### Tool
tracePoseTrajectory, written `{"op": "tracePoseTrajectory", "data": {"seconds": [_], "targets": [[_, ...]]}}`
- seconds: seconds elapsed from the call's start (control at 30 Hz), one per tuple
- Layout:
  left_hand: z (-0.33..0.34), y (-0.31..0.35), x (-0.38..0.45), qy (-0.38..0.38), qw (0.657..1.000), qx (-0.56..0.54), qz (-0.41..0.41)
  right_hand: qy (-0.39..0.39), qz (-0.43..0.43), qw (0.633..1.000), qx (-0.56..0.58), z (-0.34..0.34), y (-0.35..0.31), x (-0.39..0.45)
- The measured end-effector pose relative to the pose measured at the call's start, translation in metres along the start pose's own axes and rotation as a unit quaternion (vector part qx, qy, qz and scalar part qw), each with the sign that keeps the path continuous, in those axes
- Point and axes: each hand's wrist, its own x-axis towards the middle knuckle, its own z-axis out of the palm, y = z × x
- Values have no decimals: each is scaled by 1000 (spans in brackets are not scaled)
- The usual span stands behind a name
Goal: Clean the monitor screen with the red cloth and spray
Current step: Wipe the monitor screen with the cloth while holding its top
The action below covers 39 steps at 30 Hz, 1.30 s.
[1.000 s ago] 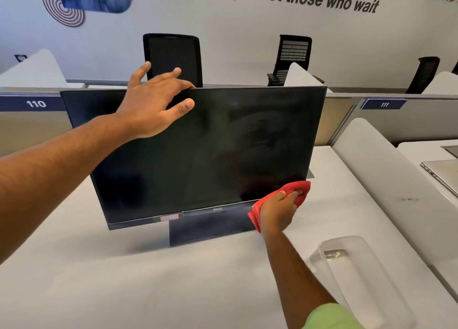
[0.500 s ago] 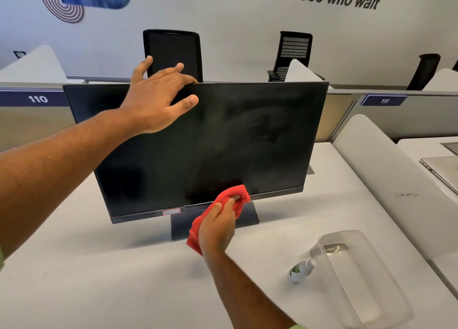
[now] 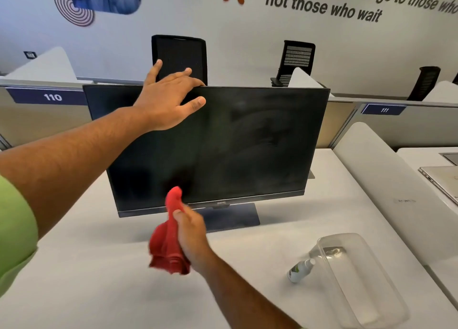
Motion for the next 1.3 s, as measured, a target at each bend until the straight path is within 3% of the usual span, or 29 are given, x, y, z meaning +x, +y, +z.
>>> {"op": "tracePoseTrajectory", "data": {"seconds": [0.1,0.2,0.33,0.43,0.5,0.57,0.77,0.97,1.17,1.23,1.3], "targets": [[1,2,3,2,1000,3,-1,130,-107,983,69,-56,-22,-12],[2,2,3,6,1000,5,-2,274,-244,928,71,-112,-57,-13],[3,1,2,14,1000,3,2,436,-411,796,-87,-169,-108,12],[3,-1,1,18,1000,-1,2,500,-467,694,-223,-202,-147,50],[3,-2,1,20,1000,-8,1,487,-437,648,-389,-218,-164,71],[2,-2,1,21,1000,-20,1,447,-415,628,-484,-229,-170,87],[4,-3,1,32,999,-28,4,414,-471,617,-476,-184,-175,109],[5,-3,5,24,999,-25,2,217,-584,553,-553,-93,-101,108],[5,-2,1,35,999,-20,1,16,-593,437,-676,-111,-20,103],[6,1,2,40,999,-17,3,24,-585,438,-683,-134,-9,102],[6,1,3,42,999,-17,3,107,-573,487,-651,-162,-13,101]]}}
